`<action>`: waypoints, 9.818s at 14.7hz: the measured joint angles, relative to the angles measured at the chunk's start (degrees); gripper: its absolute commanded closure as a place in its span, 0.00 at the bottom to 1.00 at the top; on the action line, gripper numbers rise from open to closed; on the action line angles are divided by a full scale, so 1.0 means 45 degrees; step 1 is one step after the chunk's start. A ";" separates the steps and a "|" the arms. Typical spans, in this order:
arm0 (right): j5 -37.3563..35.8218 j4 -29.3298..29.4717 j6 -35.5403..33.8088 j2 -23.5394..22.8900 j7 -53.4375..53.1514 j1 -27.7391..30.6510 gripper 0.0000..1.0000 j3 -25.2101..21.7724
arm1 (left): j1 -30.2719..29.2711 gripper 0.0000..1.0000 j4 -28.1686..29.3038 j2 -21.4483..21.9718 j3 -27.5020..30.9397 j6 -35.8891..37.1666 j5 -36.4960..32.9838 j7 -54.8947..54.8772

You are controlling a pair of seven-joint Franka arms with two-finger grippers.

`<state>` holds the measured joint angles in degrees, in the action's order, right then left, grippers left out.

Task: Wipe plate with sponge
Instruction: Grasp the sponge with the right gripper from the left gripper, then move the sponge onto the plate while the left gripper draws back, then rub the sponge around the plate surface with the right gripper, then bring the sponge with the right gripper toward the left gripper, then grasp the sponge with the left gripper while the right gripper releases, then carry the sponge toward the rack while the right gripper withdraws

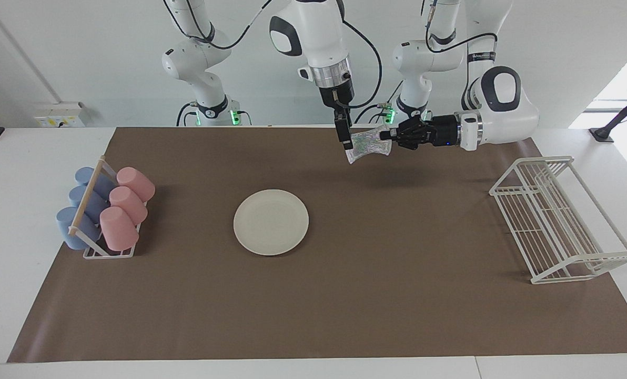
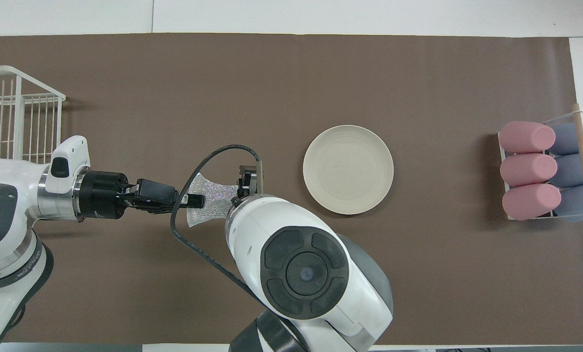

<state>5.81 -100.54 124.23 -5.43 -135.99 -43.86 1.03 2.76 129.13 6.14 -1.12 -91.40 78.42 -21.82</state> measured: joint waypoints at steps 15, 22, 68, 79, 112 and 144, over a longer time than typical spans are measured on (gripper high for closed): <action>-0.0031 -0.0087 0.0016 0.0016 0.0386 0.0009 1.00 -0.0033 | -0.0007 1.00 0.0048 0.0000 0.0056 0.0569 0.0013 -0.0158; -0.0031 -0.0116 0.0015 0.0016 0.0766 0.0043 1.00 -0.0057 | -0.0008 0.00 0.0040 0.0017 0.0077 0.0789 -0.0508 -0.0178; 0.0070 -0.5392 0.5603 -0.1927 1.4893 0.5389 1.00 -0.0069 | -0.0211 0.00 -0.2823 0.0178 -0.0119 -0.1334 -1.3195 0.3862; 0.0091 -0.5634 0.5674 -0.1781 1.4170 0.4938 1.00 -0.0070 | -0.0211 0.00 -0.2823 0.0178 -0.0119 -0.1399 -1.3195 0.3899; -0.0096 0.0355 0.0463 -0.1775 0.2335 -0.0290 1.00 -0.0017 | 0.0473 0.00 0.0490 0.0147 -0.0190 -0.3480 -0.2855 0.5279; -0.0284 -0.0474 -0.3538 0.0768 2.0659 0.6959 0.03 -0.0302 | 0.0731 1.00 -0.2161 -0.0775 -0.0075 -0.3038 -0.6119 0.9290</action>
<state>4.53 -102.67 108.31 -1.97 -43.03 -12.54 -0.33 6.05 119.40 2.65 -1.46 -105.07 50.89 19.98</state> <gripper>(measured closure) 0.044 0.938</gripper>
